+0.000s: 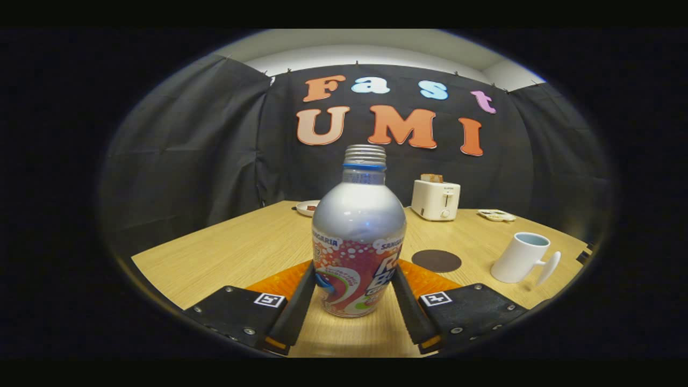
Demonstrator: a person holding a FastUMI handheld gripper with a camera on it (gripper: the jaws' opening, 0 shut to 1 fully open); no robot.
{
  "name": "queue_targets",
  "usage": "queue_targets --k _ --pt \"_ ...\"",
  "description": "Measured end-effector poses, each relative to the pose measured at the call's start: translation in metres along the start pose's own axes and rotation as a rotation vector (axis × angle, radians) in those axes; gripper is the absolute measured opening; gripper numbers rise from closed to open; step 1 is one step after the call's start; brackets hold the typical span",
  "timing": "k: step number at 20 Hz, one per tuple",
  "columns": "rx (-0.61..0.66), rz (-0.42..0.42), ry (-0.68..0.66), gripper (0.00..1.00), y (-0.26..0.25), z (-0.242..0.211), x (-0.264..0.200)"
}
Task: Take the bottle from table, then pour the juice into the cup, finally place the bottle on the coaster
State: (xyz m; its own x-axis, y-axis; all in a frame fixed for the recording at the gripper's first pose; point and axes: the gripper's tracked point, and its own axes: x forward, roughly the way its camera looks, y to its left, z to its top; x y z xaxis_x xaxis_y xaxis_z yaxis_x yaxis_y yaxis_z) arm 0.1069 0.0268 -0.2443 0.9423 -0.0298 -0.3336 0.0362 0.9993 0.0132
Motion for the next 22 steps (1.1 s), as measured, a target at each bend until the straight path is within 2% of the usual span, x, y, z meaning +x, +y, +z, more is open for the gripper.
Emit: queue_targets --k 5,9,19,22 --pt "0.190 0.006 -0.033 0.77 -0.017 0.031 -0.004" --pt "0.295 -0.010 -0.034 0.77 -0.040 0.043 -0.002" --pt "0.615 -0.056 0.002 0.76 -0.102 0.025 -0.001" --pt "0.748 -0.044 0.010 0.76 -0.107 0.024 0.001"
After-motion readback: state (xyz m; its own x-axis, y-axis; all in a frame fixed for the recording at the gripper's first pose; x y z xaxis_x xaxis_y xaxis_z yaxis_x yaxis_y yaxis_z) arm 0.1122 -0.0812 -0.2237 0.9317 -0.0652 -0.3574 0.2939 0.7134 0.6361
